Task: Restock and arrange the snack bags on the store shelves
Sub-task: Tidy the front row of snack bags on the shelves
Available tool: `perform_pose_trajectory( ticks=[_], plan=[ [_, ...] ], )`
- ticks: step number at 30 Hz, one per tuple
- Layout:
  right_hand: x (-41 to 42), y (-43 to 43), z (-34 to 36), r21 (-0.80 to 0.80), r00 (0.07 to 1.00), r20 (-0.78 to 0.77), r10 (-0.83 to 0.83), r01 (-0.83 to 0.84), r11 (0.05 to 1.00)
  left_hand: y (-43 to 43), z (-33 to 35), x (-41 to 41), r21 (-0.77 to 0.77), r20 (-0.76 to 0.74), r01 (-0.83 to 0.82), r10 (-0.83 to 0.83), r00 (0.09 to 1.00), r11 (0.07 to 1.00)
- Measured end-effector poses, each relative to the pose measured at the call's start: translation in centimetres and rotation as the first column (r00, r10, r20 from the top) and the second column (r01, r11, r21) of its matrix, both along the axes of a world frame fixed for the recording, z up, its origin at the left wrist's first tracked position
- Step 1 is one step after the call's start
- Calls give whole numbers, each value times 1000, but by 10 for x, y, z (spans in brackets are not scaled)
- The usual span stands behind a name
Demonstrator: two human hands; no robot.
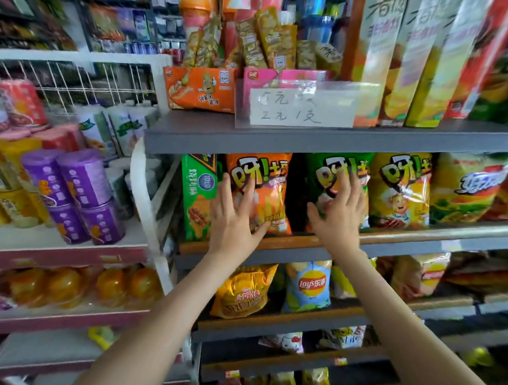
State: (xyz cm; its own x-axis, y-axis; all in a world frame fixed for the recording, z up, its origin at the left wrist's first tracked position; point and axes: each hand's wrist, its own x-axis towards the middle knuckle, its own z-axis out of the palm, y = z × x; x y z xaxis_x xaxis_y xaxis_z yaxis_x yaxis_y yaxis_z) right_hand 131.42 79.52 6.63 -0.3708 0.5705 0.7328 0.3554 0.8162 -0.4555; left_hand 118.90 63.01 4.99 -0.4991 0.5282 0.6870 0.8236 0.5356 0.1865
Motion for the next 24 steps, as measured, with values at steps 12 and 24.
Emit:
perform_pose_trajectory(
  ticks=[12, 24],
  plan=[
    [22, 67, -17, -159, 958, 201, 205, -175, 972, 70, 7, 34, 21, 149, -136, 131, 980, 991],
    [91, 153, -12, 58, 975, 112, 194, -201, 978, 119, 9, 85, 166, 26, -207, 205, 978, 964]
  ],
)
